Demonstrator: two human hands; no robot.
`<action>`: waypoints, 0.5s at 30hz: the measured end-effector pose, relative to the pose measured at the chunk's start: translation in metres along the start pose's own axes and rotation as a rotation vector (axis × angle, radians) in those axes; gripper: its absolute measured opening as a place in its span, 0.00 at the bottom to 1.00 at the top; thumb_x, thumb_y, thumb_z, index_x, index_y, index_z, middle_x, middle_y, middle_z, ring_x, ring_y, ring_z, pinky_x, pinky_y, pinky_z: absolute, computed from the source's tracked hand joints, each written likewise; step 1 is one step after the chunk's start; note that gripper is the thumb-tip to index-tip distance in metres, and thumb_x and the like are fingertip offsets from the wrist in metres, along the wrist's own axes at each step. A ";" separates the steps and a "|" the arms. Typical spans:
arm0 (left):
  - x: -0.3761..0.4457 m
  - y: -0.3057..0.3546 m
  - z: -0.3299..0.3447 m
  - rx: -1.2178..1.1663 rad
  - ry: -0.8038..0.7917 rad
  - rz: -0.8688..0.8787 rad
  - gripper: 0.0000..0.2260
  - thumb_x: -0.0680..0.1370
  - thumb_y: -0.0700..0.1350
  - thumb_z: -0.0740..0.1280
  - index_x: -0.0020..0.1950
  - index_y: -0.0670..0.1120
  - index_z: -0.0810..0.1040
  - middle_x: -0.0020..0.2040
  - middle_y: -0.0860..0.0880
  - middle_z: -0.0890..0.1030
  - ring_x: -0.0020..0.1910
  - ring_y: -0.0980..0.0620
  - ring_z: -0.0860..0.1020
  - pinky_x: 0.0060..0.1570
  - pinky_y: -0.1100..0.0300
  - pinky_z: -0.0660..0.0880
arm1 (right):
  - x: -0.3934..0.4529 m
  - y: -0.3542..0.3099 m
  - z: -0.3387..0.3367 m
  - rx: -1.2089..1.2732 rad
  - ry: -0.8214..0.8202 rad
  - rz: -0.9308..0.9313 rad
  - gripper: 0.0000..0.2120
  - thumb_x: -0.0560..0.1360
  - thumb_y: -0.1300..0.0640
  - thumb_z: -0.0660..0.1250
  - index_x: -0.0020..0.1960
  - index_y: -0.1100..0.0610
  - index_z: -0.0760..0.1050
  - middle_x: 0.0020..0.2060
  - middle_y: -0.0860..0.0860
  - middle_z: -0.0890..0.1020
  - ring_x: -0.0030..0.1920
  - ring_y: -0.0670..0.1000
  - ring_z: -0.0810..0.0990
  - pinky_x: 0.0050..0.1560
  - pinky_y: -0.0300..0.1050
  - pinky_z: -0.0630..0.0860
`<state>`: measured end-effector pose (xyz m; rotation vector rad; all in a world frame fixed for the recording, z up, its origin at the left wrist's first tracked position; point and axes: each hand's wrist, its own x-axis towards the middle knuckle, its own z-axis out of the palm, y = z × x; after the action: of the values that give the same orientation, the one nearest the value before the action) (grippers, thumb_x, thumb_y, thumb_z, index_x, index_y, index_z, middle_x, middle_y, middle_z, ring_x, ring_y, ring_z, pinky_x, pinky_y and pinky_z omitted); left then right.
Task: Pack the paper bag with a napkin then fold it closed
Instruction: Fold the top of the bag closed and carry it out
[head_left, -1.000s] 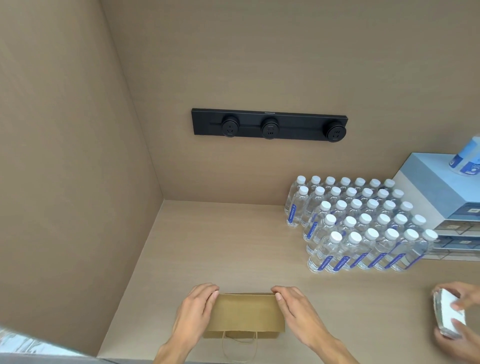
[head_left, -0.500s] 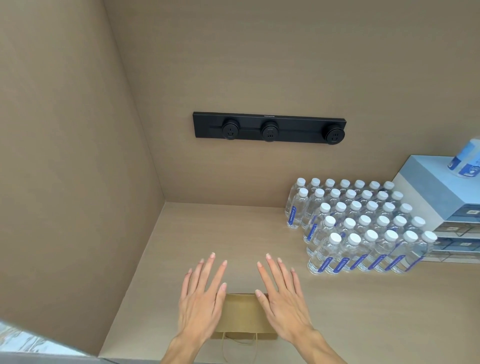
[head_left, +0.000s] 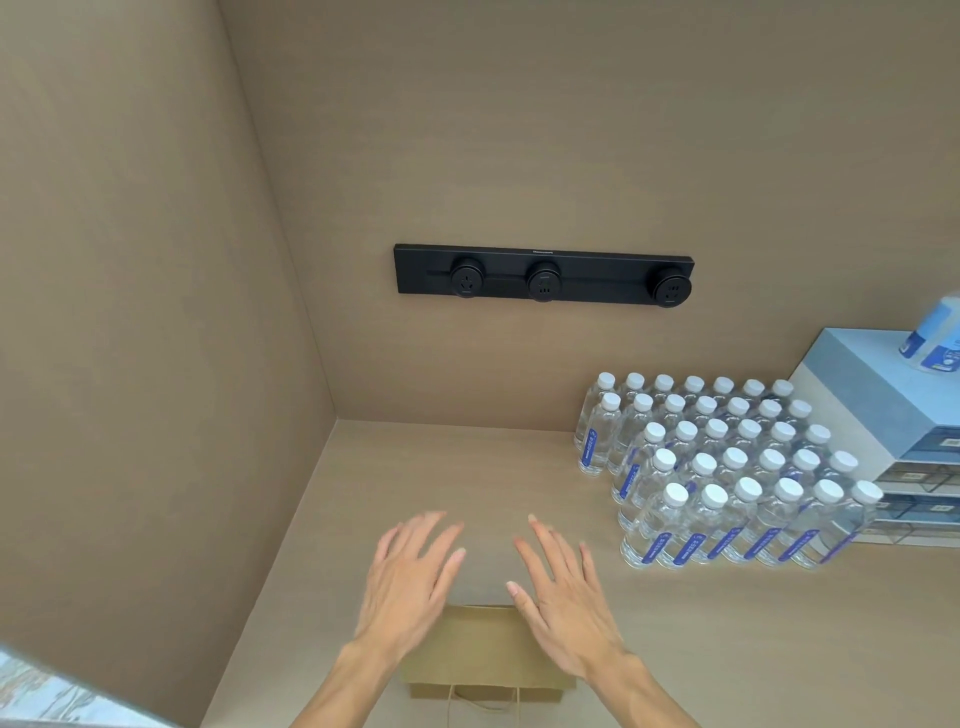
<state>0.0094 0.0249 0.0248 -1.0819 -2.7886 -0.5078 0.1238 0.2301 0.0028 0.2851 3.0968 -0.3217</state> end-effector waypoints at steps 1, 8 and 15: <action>-0.002 -0.003 0.002 0.001 -0.039 0.076 0.21 0.83 0.61 0.52 0.68 0.57 0.77 0.69 0.54 0.78 0.71 0.52 0.73 0.70 0.59 0.56 | -0.002 0.001 0.002 0.012 -0.026 -0.021 0.32 0.81 0.34 0.38 0.81 0.46 0.54 0.82 0.45 0.43 0.81 0.50 0.47 0.79 0.56 0.42; -0.015 -0.022 0.023 -0.087 -0.218 0.171 0.17 0.80 0.62 0.59 0.56 0.54 0.83 0.55 0.59 0.83 0.63 0.61 0.74 0.66 0.66 0.56 | -0.005 0.012 0.007 0.022 -0.178 -0.112 0.26 0.82 0.36 0.49 0.69 0.47 0.74 0.81 0.45 0.59 0.80 0.46 0.52 0.79 0.54 0.46; -0.022 -0.036 0.026 -0.220 -0.311 -0.077 0.12 0.80 0.54 0.66 0.45 0.47 0.80 0.42 0.49 0.83 0.43 0.50 0.78 0.43 0.58 0.71 | -0.009 0.033 0.004 0.164 -0.236 0.061 0.19 0.78 0.38 0.63 0.64 0.45 0.79 0.62 0.44 0.82 0.67 0.47 0.74 0.67 0.43 0.68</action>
<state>0.0021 -0.0051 -0.0141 -1.1915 -3.1119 -0.7284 0.1390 0.2590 -0.0076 0.3176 2.8289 -0.5646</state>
